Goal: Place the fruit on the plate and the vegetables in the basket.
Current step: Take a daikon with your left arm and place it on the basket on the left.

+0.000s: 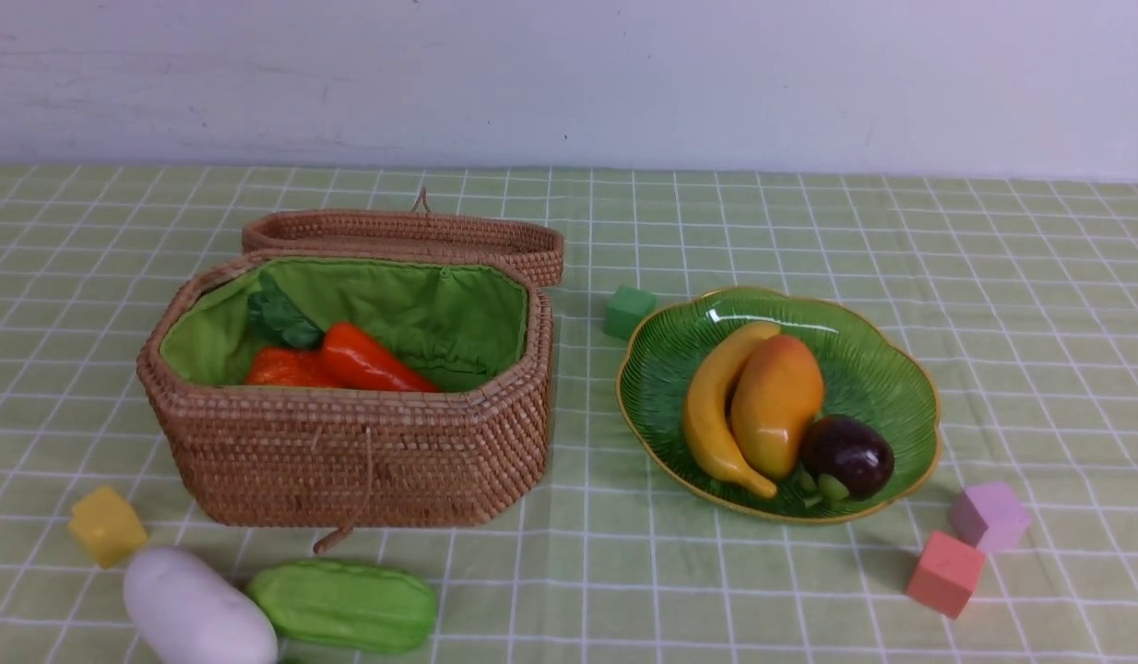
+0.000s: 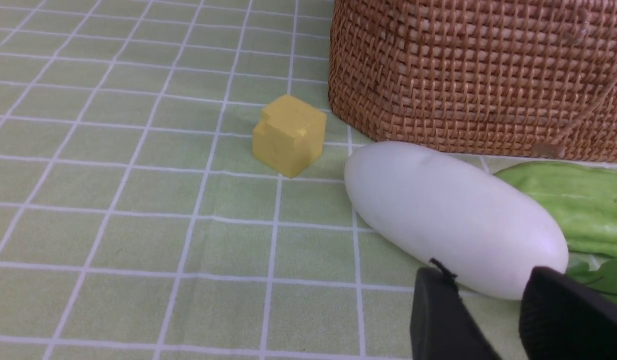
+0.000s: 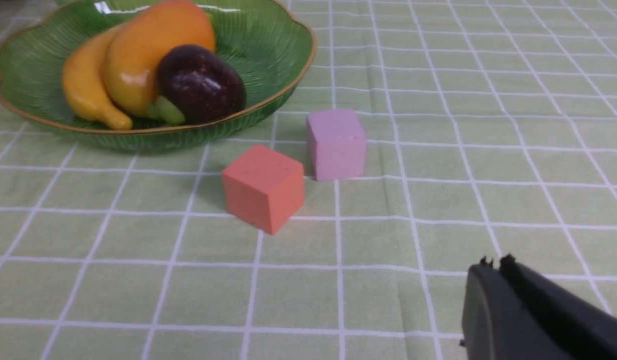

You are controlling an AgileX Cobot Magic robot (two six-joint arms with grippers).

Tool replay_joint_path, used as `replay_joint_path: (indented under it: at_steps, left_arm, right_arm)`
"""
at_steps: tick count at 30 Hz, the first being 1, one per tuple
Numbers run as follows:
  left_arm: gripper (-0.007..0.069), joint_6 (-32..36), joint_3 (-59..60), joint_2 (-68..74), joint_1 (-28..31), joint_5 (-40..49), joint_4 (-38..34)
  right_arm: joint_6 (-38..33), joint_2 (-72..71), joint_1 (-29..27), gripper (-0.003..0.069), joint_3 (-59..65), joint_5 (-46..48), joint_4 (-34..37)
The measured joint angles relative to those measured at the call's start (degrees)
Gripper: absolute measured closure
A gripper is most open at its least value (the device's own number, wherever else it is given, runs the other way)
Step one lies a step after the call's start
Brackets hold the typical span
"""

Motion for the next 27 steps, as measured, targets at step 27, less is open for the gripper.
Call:
replay_joint_path:
  at_steps: [27]
  left_arm:
    - [0.0386, 0.00, 0.00, 0.00, 0.00, 0.00, 0.00]
  right_arm:
    - [-0.12, 0.00, 0.44, 0.0611, 0.00, -0.06, 0.32]
